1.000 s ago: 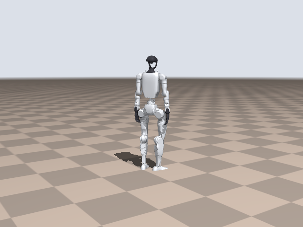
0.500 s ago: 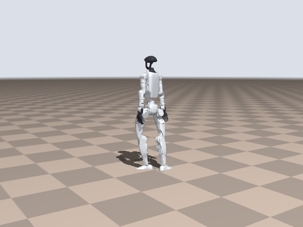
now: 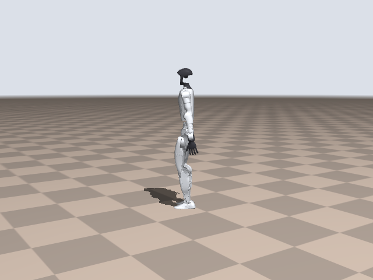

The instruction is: Upper body actions

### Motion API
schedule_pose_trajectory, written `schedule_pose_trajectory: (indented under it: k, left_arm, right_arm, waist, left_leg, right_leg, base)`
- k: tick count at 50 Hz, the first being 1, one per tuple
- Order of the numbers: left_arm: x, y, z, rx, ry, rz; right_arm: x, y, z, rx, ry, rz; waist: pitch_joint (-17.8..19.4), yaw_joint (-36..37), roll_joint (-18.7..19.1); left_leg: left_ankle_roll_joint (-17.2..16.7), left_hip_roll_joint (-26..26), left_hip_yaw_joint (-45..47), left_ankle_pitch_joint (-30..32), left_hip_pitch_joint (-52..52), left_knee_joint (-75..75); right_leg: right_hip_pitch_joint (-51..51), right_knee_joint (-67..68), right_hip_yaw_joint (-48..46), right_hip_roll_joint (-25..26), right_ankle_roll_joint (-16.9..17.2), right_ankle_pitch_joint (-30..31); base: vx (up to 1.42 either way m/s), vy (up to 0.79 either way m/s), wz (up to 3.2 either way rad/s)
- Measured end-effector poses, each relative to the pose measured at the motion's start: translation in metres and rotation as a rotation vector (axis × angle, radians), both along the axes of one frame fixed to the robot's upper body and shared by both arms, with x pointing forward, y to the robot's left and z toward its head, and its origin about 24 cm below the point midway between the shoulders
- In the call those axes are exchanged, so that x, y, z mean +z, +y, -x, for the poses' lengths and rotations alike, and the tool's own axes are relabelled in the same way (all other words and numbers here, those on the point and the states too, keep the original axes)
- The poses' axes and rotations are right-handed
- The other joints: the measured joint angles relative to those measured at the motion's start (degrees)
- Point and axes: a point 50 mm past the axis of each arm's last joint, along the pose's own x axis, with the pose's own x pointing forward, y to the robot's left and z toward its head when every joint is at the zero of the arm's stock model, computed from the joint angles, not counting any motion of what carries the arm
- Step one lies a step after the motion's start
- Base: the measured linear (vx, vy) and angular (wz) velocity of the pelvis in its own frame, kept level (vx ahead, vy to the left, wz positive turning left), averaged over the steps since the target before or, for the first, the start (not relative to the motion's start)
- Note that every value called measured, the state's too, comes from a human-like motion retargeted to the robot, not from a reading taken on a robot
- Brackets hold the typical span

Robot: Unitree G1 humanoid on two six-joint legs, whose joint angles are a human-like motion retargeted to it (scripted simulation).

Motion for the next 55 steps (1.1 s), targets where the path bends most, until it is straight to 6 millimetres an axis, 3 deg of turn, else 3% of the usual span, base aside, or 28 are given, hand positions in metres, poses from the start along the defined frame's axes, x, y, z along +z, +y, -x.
schedule_pose_trajectory:
  k: [5,9,12,15,21,25,33,35,38,40,42,45,47,50,52,55]
  left_arm:
    - [0.002,0.019,-0.022,-0.238,-0.049,-0.024]
    - [0.003,0.024,-0.044,-0.279,-0.114,-0.061]
    - [0.003,0.024,-0.057,-0.292,-0.137,-0.066]
    - [0.003,0.023,-0.062,-0.320,-0.137,-0.057]
    - [0.001,0.012,-0.050,-0.295,-0.111,-0.016]
    - [0.000,0.008,-0.032,-0.260,-0.051,-0.005]
    - [0.000,0.004,-0.009,-0.269,0.047,-0.028]
    - [0.000,0.005,-0.011,-0.246,0.033,-0.035]
    - [0.001,0.010,-0.008,-0.213,0.022,-0.035]
    - [0.001,0.011,-0.008,-0.194,0.022,-0.032]
    - [0.001,0.009,-0.008,-0.131,0.003,-0.053]
    - [0.001,0.011,-0.017,-0.030,-0.065,-0.047]
    - [0.000,0.012,-0.024,-0.025,-0.078,-0.035]
    - [0.000,0.009,-0.033,-0.052,-0.102,-0.048]
    - [-0.002,0.003,-0.037,-0.052,-0.122,-0.048]
    - [-0.003,-0.008,-0.045,-0.054,-0.146,-0.007]
  right_arm:
    - [0.000,0.001,0.009,-0.019,0.031,-0.001]
    - [0.000,0.003,0.009,-0.023,0.003,0.018]
    - [-0.001,0.005,0.002,-0.005,-0.009,0.016]
    - [-0.001,0.009,-0.014,0.033,-0.051,-0.007]
    - [0.003,0.013,-0.052,0.128,-0.174,-0.012]
    - [0.005,0.014,-0.068,0.089,-0.188,-0.041]
    - [0.007,-0.002,-0.065,-0.135,-0.173,-0.031]
    - [0.006,-0.007,-0.057,-0.166,-0.151,-0.008]
    - [0.004,-0.009,-0.033,-0.188,-0.065,0.006]
    - [0.004,-0.010,-0.019,-0.200,0.009,0.000]
    - [0.003,-0.009,-0.010,-0.190,0.040,0.011]
    - [0.002,-0.003,-0.010,-0.141,0.032,0.007]
    - [0.002,-0.001,-0.010,-0.112,0.038,-0.001]
    - [0.003,-0.004,-0.006,-0.084,0.065,0.005]
    - [0.003,-0.006,-0.005,-0.059,0.073,0.020]
    - [0.003,-0.007,-0.011,-0.018,0.063,0.034]
  waist:
    - [1.01,2.20,0.10]
    - [0.52,-0.95,0.26]
    - [-0.28,-2.25,-0.01]
    - [-0.88,-3.06,0.58]
    - [-1.11,-4.16,2.14]
    - [-1.64,-6.39,2.40]
    - [-4.70,-11.45,4.50]
    - [-5.66,-11.87,2.97]
    - [-7.26,-10.79,1.14]
    - [-7.43,-9.05,0.72]
    - [-7.11,-7.42,-1.99]
    - [-5.24,-8.00,-6.26]
    - [-4.85,-7.55,-7.60]
    - [-4.64,-4.71,-6.87]
    - [-4.27,-1.95,-6.53]
    - [-3.78,-0.71,-5.97]
  left_leg:
    - [0.40,-0.03,1.04,0.16,1.83,-0.92]
    - [1.38,0.23,1.32,0.01,1.63,-1.18]
    - [2.25,0.51,3.61,-0.46,0.91,-2.00]
    - [2.70,2.39,9.43,-1.21,0.67,-3.49]
    - [0.60,8.46,30.78,-5.21,2.09,-4.58]
    - [-1.99,10.68,45.60,-7.71,4.26,-4.60]
    - [-7.14,13.57,58.60,-10.05,6.73,-2.96]
    - [-8.75,12.60,60.98,-10.20,7.75,-1.98]
    - [-9.31,12.63,64.18,-8.30,11.02,-0.47]
    - [-8.43,14.00,60.72,-5.51,11.69,1.64]
    - [-5.91,13.94,62.77,-1.69,14.49,4.43]
    - [1.88,15.67,56.62,2.84,15.62,13.53]
    - [8.01,19.47,47.59,2.97,11.53,24.89]
    - [5.88,20.72,33.64,1.88,4.29,34.70]
    - [1.95,16.56,25.17,-0.24,-0.76,36.18]
    - [1.19,14.53,25.67,-8.20,-3.04,32.75]
  right_leg:
    - [1.59,1.98,0.94,-0.45,1.87,-1.91]
    - [0.98,1.25,-0.39,-0.33,1.21,-0.78]
    - [-1.03,0.02,0.63,0.33,0.42,0.43]
    - [-1.70,-2.36,-6.18,-0.32,-0.63,-1.77]
    - [0.59,-5.02,-33.82,-2.07,0.75,-9.49]
    - [3.19,-4.83,-48.03,-2.17,0.60,-8.89]
    - [5.82,-1.97,-45.90,-4.26,0.60,-4.64]
    - [6.13,-3.32,-42.86,-5.42,5.53,-3.01]
    - [4.33,-4.03,-35.80,-4.77,2.33,-5.19]
    - [2.89,-1.95,-31.57,-6.41,1.98,-5.43]
    - [2.53,-2.31,-26.50,-7.26,0.84,-5.75]
    - [2.93,-2.40,-20.49,-10.21,0.29,-5.63]
    - [2.29,-2.32,-16.58,-11.04,0.07,-5.51]
    - [0.53,-2.56,-10.94,-9.32,-0.73,-4.78]
    - [-0.56,-3.10,-7.78,-8.32,-1.11,-3.93]
    - [-1.52,-3.48,-5.98,-7.98,-0.97,-3.13]
  base:
    - [0.06,-0.04,0.09]
    - [-0.06,-0.10,-0.01]
    - [-0.26,-0.14,-1.08]
    - [-0.36,-0.16,-2.13]
    - [-0.50,-0.17,-3.34]
    - [-0.47,-0.07,-3.59]
    - [-0.28,-0.11,-2.52]
    - [-0.11,-0.20,-1.92]
    - [-0.01,-0.30,-1.90]
    - [-0.02,-0.35,-1.87]
    - [-0.03,-0.37,-1.90]
    - [-0.05,-0.37,-1.58]
    - [0.00,-0.29,-1.48]
    - [0.00,-0.20,-1.72]
    - [-0.06,-0.11,-1.89]
    - [-0.02,-0.09,-1.27]
